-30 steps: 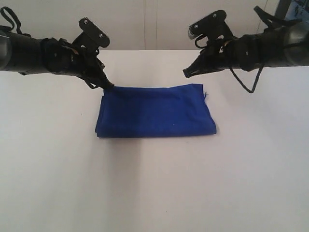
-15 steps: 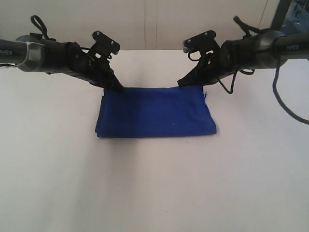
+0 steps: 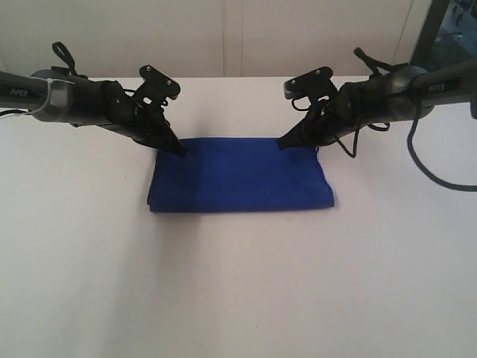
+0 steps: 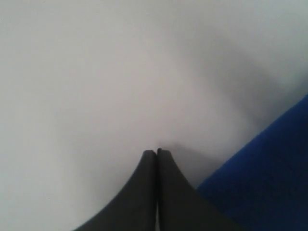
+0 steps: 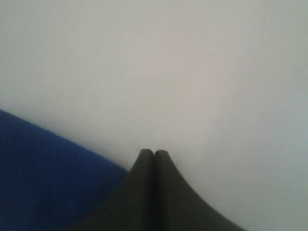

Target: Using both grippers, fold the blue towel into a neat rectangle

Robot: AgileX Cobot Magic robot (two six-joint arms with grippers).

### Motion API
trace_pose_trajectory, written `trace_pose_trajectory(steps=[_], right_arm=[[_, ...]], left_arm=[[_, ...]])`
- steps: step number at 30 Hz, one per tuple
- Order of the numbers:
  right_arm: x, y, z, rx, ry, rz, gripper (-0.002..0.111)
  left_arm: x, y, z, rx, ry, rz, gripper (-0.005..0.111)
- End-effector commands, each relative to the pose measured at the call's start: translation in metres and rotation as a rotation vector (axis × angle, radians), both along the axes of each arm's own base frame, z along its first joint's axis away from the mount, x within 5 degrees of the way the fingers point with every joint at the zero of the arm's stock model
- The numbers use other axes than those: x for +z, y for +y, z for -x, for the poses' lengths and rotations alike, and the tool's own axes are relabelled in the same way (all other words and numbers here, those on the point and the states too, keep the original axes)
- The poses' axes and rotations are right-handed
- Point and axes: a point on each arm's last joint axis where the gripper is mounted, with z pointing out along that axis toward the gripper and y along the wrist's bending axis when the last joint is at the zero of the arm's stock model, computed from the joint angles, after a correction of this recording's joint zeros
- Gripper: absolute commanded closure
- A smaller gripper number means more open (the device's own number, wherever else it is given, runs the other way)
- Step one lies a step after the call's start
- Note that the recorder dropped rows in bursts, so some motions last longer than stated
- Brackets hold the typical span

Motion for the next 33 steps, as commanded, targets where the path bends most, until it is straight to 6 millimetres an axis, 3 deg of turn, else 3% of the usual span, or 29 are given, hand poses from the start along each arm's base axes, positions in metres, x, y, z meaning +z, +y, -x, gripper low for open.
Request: trace_pose_trajectory(steps=[1, 5, 9, 13, 16, 20, 24, 33], right_arm=[[0.036, -0.005, -0.002, -0.012, -0.084, -0.011, 0.108], [0.079, -0.02, 0.01, -0.05, -0.059, -0.019, 0.108], [0.113, -0.043, 0.038, -0.2, 0.119, -0.094, 0.108], [0.123, -0.043, 0.073, -0.222, 0.266, -0.115, 0.108], [0.123, -0.04, 0.103, -0.238, 0.329, -0.166, 0.108], [0.128, -0.043, 0.14, -0.245, 0.362, -0.164, 0.108], [0.145, -0.047, 0.18, -0.253, 0.32, -0.172, 0.108], [0.196, -0.05, 0.286, -0.235, 0.011, -0.221, 0.108]], left_arm=[[0.02, 0.001, 0.005, -0.013, 0.013, 0.007, 0.107], [0.06, 0.022, 0.011, 0.048, 0.063, 0.061, 0.107], [0.096, 0.055, 0.033, 0.29, 0.342, 0.218, 0.107], [0.118, 0.061, 0.064, 0.315, 0.539, 0.197, 0.107], [0.128, 0.066, 0.087, 0.362, 0.583, 0.216, 0.107], [0.137, 0.075, 0.124, 0.365, 0.586, 0.214, 0.107], [0.151, 0.087, 0.169, 0.366, 0.537, 0.235, 0.107], [0.177, 0.114, 0.277, 0.342, 0.316, 0.33, 0.107]])
